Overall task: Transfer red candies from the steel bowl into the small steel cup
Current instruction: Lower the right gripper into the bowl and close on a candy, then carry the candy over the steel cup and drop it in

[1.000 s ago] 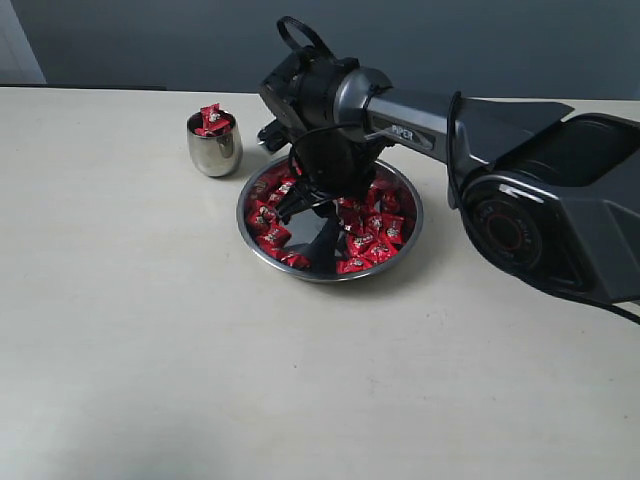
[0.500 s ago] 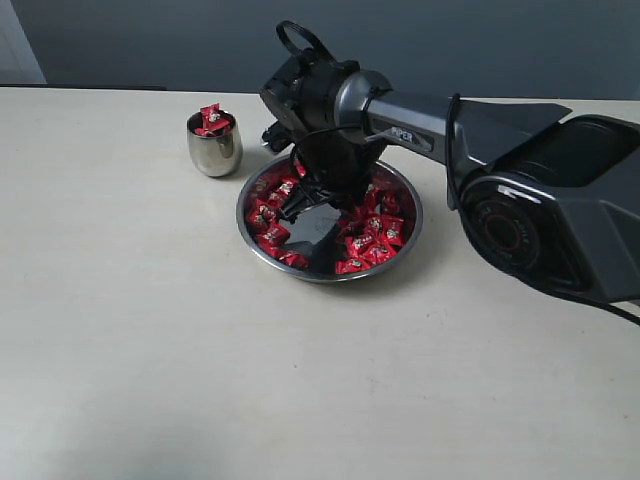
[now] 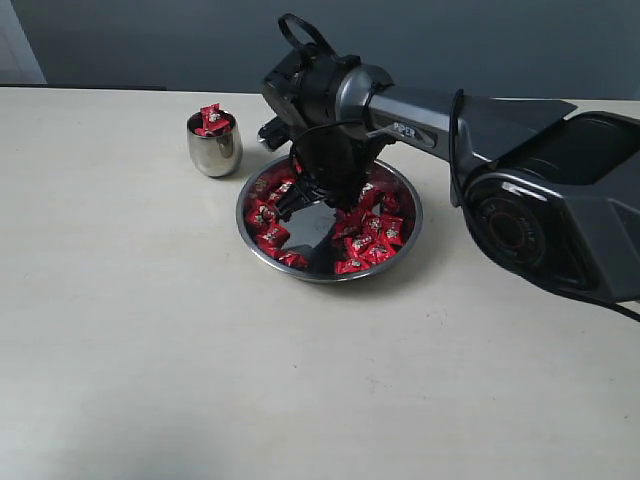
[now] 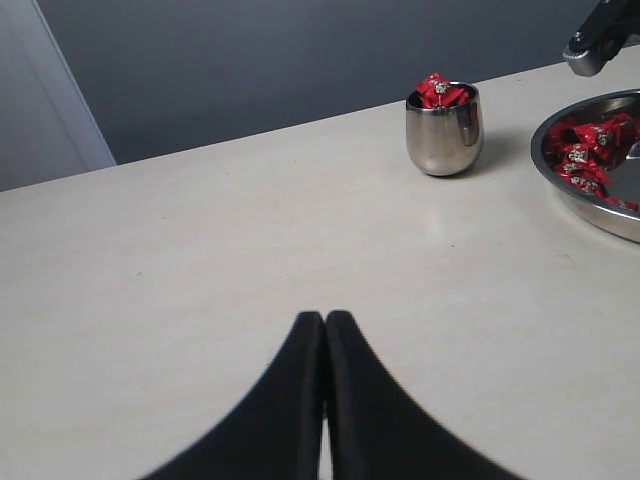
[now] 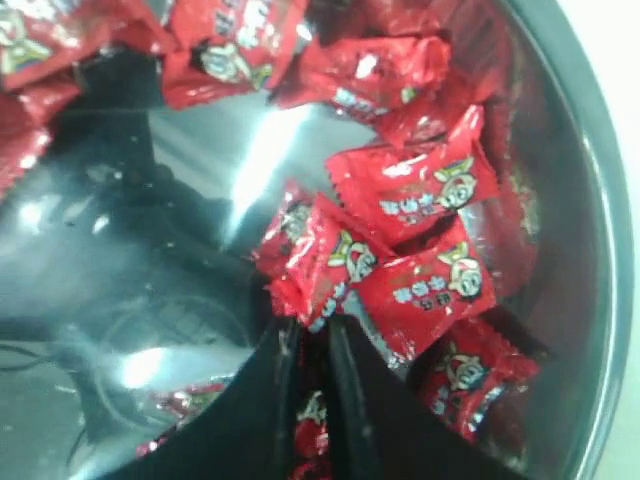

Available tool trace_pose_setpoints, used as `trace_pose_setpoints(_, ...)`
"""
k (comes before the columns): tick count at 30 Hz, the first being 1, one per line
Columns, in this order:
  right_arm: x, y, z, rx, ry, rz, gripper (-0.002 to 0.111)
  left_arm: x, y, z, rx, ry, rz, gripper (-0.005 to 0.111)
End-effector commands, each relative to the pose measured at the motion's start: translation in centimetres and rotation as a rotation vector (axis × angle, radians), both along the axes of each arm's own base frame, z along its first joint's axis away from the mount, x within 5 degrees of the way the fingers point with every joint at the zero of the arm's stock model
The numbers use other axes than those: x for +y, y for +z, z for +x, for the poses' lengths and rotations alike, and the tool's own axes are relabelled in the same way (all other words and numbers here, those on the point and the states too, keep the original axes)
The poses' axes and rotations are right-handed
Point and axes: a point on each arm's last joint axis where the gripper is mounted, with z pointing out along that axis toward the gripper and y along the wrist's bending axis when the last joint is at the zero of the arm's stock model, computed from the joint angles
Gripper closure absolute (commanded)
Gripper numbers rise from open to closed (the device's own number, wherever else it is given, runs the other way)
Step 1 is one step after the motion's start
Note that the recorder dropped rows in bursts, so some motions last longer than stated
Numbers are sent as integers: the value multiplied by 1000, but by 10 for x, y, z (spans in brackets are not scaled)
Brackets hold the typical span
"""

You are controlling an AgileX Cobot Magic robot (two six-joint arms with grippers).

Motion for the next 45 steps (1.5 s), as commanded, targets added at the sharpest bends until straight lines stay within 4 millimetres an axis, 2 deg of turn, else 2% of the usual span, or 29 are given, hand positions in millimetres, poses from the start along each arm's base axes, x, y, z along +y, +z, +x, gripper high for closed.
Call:
trace_pose_setpoints(1,5,20,-2,-1,5,102,98,0,1,0,-12,0,-3,106)
trace_pose_setpoints(13,9,22,-4,17,27,150,97,0,1,0,-12,0,-3,106)
trace_pose_setpoints(17,13,27,-1,-24,40,197,97,0,1,0,-12,0,-3,106)
trace_pose_setpoints(25,27,58,7,-176,74,397,97,0,1,0,-12,0,-3,106)
trace_pose_setpoints(29,31,62,9,-209,81,442,97,0,1,0,-12,0,-3,106)
trace_pose_setpoints(33,40,66,12,-248,69,569,97,0,1,0,-12,0,-3,106)
trace_pose_setpoints(37,52,75,18,-343,57,741,97,0,1,0,-12,0,-3,106)
trace_pose_setpoints(42,63,85,22,-465,94,840,97,0,1,0,-12,0,-3,106)
trace_pose_setpoints(45,72,81,22,-517,114,883,97,0,1,0,-12,0,-3,106)
